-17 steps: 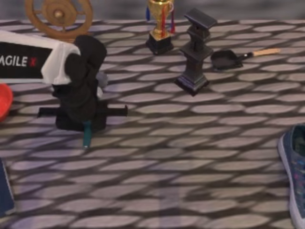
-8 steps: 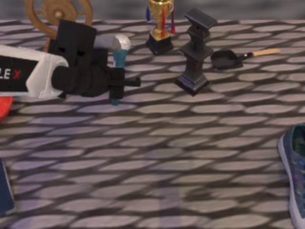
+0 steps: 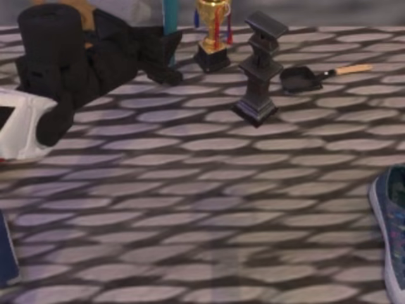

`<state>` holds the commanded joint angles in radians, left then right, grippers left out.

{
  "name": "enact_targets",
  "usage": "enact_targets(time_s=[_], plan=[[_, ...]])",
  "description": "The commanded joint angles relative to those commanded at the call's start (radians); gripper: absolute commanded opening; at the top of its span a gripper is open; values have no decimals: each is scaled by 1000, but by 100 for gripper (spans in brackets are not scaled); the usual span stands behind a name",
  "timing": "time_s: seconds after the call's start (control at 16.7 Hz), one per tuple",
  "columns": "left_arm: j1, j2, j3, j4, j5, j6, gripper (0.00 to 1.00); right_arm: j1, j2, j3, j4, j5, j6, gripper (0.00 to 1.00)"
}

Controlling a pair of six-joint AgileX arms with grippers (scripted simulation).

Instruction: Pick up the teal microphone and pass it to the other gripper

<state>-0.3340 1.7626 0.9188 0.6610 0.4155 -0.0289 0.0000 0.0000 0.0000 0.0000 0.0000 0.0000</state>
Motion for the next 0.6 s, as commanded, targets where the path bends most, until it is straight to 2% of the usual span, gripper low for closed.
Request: enact_targets(time_s=[0.24, 0.6], plan=[[8, -71, -45, 139, 59, 44, 0, 0, 0, 0, 0, 0, 0, 100], [0, -73, -45, 147, 56, 46, 0, 0, 0, 0, 0, 0, 0, 100]])
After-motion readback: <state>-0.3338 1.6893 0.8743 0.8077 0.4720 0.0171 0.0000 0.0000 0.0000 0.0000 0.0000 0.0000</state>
